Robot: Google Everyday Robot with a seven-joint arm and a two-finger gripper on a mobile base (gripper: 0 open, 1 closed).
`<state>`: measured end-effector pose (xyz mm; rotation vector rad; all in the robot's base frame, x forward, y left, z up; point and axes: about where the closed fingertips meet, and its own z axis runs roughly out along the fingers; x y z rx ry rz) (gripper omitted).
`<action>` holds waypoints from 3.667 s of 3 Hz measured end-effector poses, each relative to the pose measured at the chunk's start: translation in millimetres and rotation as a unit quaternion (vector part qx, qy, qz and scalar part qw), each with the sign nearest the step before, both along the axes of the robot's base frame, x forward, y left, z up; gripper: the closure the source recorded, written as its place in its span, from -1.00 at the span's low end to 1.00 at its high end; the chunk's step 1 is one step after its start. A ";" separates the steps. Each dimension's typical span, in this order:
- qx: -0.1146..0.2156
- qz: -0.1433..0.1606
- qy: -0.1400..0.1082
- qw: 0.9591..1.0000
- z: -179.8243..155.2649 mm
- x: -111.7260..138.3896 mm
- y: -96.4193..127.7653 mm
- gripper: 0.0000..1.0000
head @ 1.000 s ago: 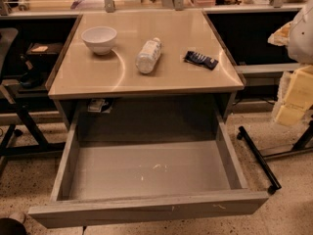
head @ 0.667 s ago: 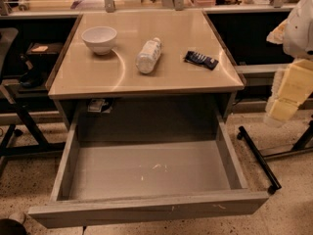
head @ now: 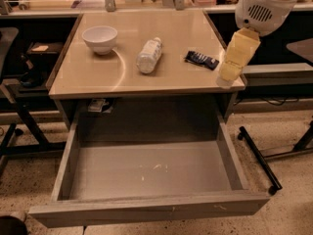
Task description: Place blue plastic bottle into top drawer
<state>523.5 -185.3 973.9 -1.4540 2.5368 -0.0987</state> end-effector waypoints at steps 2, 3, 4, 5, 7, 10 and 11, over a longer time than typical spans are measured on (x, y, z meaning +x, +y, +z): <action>0.036 -0.028 -0.018 0.999 5.1 60.1 42.3 -1.00; 0.076 -0.031 -0.021 0.996 -4.5 57.6 62.5 -1.00; 0.098 -0.045 -0.026 0.994 -9.7 61.7 102.5 -1.00; 0.099 -0.071 -0.022 0.992 -13.7 77.6 132.3 -1.00; 0.092 -0.100 -0.022 0.990 -18.8 108.1 159.2 -1.00; 0.137 -0.158 0.013 0.978 -50.3 160.6 197.5 -1.00; 0.131 -0.168 0.014 0.977 -58.7 175.2 208.2 -1.00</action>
Offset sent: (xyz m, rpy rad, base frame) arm 0.0419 0.0301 -0.0005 0.0431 0.0062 -0.0531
